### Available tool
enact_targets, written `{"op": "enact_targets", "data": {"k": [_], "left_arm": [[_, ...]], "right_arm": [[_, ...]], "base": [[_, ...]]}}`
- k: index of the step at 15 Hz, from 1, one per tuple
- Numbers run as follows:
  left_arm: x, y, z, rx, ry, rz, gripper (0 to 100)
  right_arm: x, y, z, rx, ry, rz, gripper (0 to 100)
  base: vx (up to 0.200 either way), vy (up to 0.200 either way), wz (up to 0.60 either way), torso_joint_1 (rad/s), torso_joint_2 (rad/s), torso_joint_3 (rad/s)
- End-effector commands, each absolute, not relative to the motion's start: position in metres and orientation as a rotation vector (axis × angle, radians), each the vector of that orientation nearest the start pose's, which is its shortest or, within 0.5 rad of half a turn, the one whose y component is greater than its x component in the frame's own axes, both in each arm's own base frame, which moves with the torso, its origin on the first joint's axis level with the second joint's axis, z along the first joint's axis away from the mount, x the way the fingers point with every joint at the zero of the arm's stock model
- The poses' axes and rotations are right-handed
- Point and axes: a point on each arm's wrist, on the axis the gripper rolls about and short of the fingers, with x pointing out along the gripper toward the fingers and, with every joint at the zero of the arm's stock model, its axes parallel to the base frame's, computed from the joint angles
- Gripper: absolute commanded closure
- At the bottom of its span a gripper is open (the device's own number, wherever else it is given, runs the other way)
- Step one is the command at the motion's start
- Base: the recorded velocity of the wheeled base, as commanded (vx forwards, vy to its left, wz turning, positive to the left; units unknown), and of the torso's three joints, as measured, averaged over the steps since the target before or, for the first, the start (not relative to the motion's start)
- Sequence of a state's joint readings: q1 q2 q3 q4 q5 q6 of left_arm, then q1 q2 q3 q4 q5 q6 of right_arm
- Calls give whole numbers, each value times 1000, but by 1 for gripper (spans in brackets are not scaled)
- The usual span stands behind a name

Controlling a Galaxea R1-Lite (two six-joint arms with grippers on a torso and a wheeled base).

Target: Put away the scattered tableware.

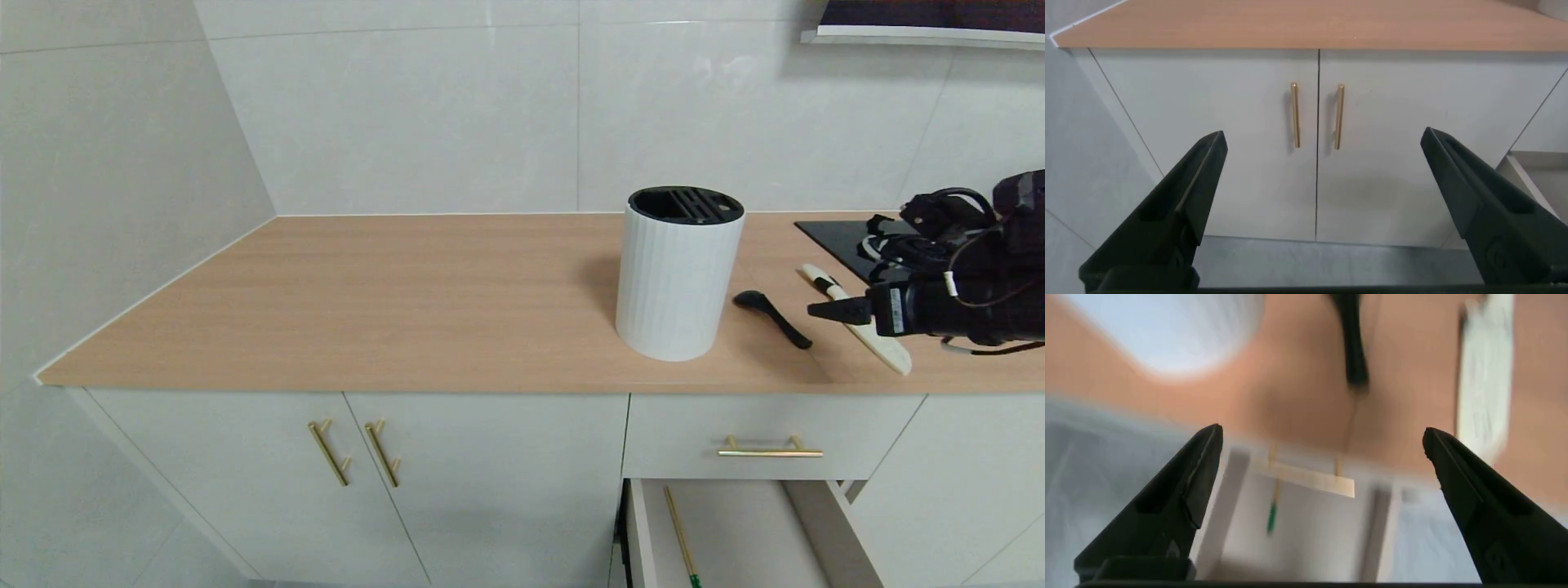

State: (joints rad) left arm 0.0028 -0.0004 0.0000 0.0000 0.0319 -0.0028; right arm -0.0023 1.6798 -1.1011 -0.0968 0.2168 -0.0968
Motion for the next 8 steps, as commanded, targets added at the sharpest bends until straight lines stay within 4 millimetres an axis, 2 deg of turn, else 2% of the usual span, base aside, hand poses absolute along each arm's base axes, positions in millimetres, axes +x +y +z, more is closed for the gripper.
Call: {"op": "enact_targets", "data": {"k": [1,4,8], "left_arm": [[-23,1,75,-3,0,35,0],[-23,1,75,-5,0,35,0],[-23,1,75,-3,0,35,0]], "right_arm": [[365,1,176,-45,482,244,0],[380,7,158,-57,471,257,0],[394,2,143,-57,450,241,0]], "base": [[0,0,0,0,0,0],[0,0,0,0,0,0],[0,0,0,0,0,0]]}}
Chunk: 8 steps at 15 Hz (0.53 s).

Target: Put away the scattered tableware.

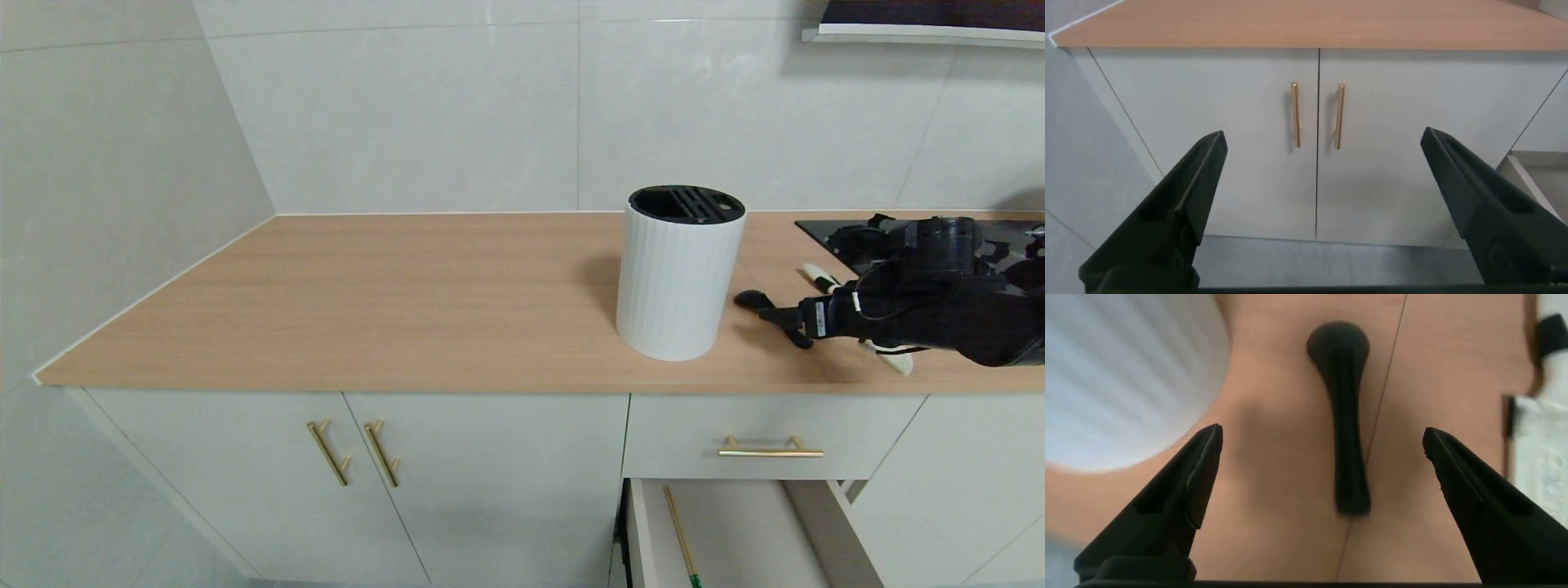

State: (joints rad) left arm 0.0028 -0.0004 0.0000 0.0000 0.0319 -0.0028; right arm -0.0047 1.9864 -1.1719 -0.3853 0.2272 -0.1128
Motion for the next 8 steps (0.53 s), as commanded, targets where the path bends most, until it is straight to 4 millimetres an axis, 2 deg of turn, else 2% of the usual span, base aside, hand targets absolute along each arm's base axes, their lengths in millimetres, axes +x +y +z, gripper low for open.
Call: {"op": "enact_targets", "data": {"k": [1,8], "left_arm": [[-23,1,75,-3,0,35,0],[-23,1,75,-3,0,35,0]], "right_arm": [[394,2,142,-57,450,241,0],[401,7,129,-60,478,239,0]], "base": [[0,0,0,0,0,0],[0,0,0,0,0,0]]}}
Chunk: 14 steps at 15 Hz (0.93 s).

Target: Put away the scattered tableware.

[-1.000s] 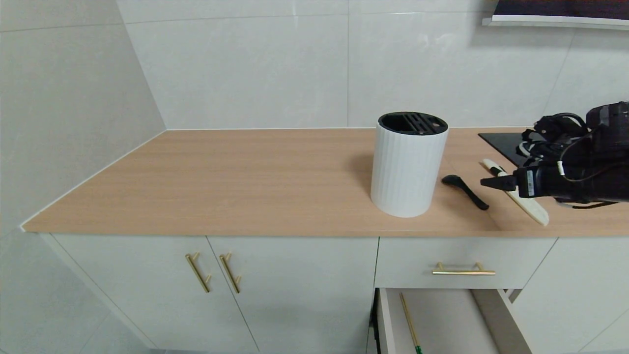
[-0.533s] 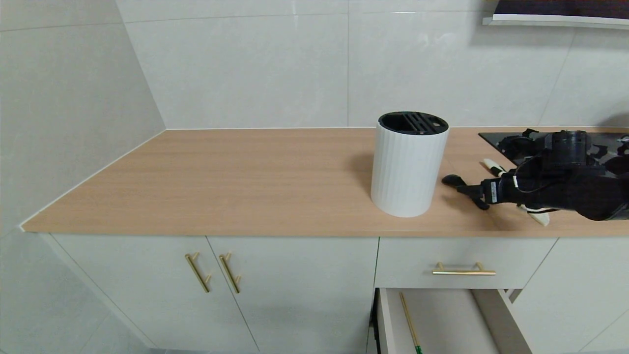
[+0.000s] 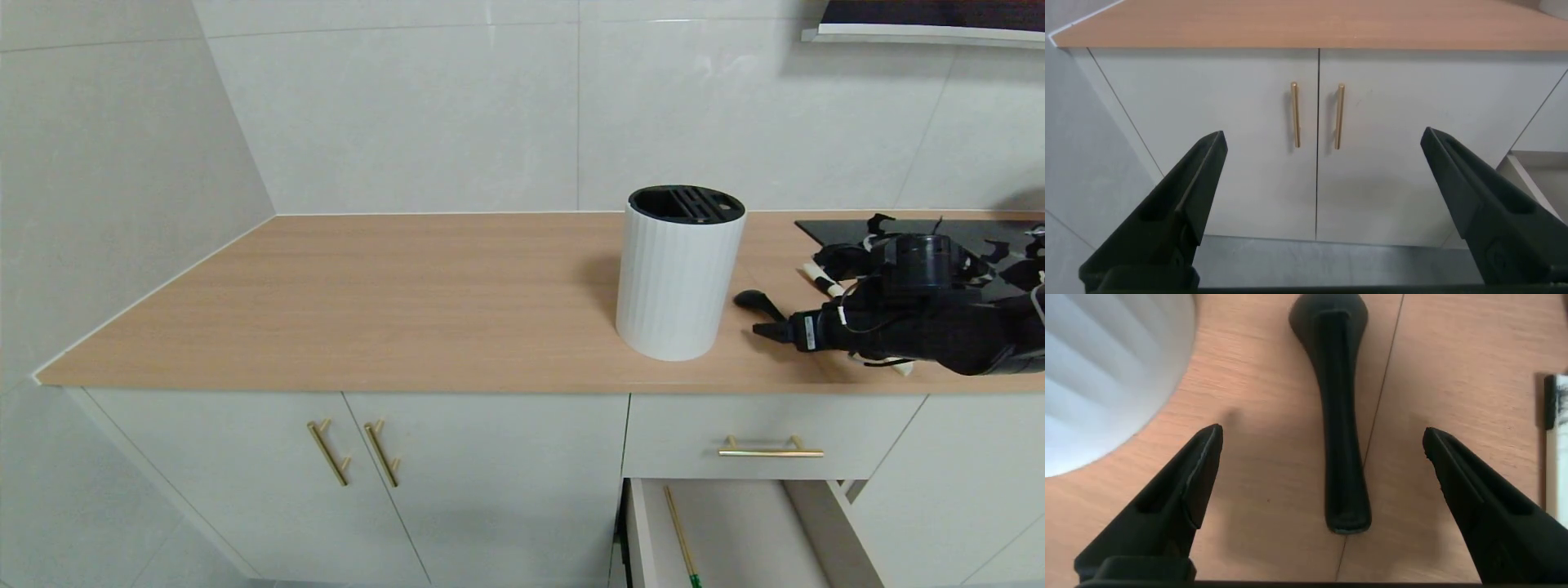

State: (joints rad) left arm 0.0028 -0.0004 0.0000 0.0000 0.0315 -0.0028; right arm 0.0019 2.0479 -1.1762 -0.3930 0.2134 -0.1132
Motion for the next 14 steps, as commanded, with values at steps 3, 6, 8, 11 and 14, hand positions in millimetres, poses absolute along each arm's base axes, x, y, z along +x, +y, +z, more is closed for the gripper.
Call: {"op": "enact_targets", "data": {"k": [3,6,8,11,14], "left_arm": [[-23,1,75,-3,0,35,0],[-23,1,75,-3,0,35,0],[-23,1,75,-3,0,35,0],[-23,1,75,-3,0,35,0],[-23,1,75,-3,0,35,0]], "right_arm": [[405,7,123,-66,467,225,0],[406,9,122,-67,470,226,100],[406,9,122,-67,470,226,100],[405,9,123,-67,470,226,100],[404,10,124,-72,477,216,100]], "base": [[0,0,0,0,0,0],[0,0,0,0,0,0],[0,0,0,0,0,0],[0,0,0,0,0,0],[0,0,0,0,0,0]]}}
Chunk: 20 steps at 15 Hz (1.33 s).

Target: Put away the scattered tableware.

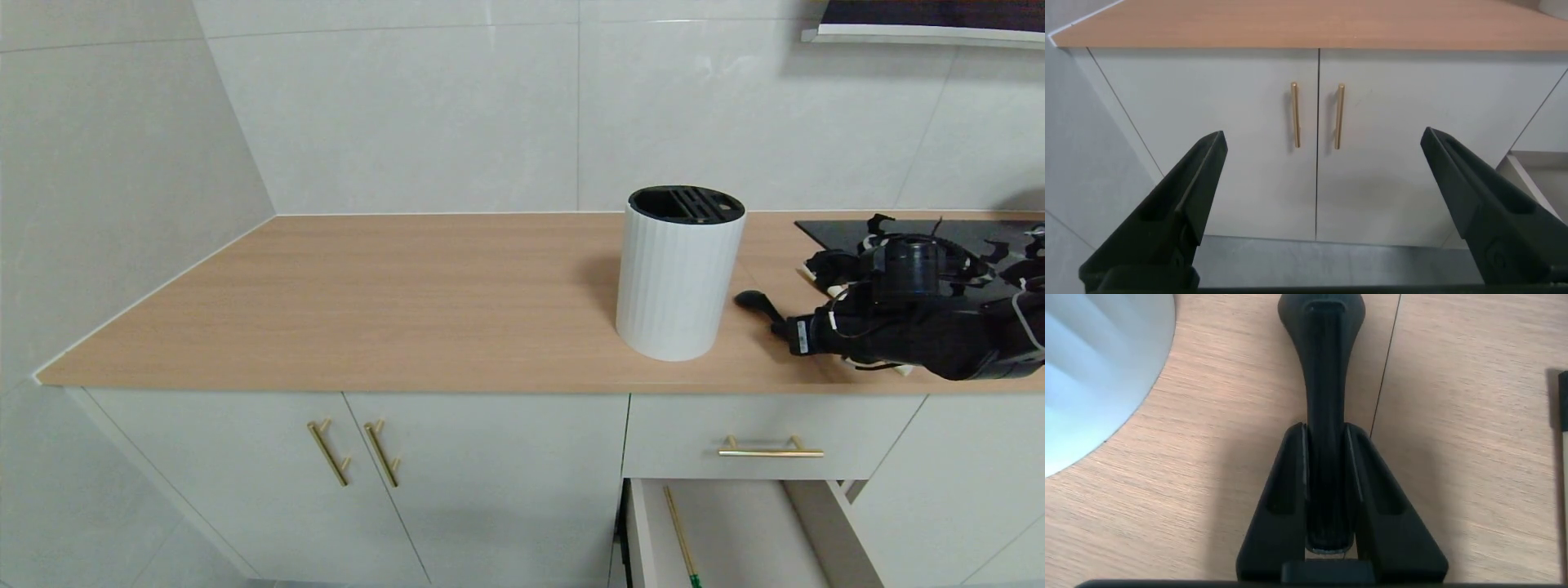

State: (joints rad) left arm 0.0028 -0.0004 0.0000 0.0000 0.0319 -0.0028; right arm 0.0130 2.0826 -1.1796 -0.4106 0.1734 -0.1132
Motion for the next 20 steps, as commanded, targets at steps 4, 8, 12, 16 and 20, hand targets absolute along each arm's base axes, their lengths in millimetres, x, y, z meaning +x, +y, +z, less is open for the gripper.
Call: {"op": "enact_targets", "data": {"k": [4,8,12,16,20], "left_arm": [[-23,1,75,-3,0,35,0],[-23,1,75,-3,0,35,0],[-23,1,75,-3,0,35,0],[-23,1,75,-3,0,35,0],[-23,1,75,-3,0,35,0]], "right_arm": [[402,17,134,-91,479,152,100],[379,21,171,-19,483,129,100],[328,24,203,34,504,85,100],[280,19,196,34,542,60,100],[207,16,195,28,516,80,100]], "base": [[0,0,0,0,0,0],[0,0,0,0,0,0],[0,0,0,0,0,0],[0,0,0,0,0,0],[0,0,0,0,0,0]]}}
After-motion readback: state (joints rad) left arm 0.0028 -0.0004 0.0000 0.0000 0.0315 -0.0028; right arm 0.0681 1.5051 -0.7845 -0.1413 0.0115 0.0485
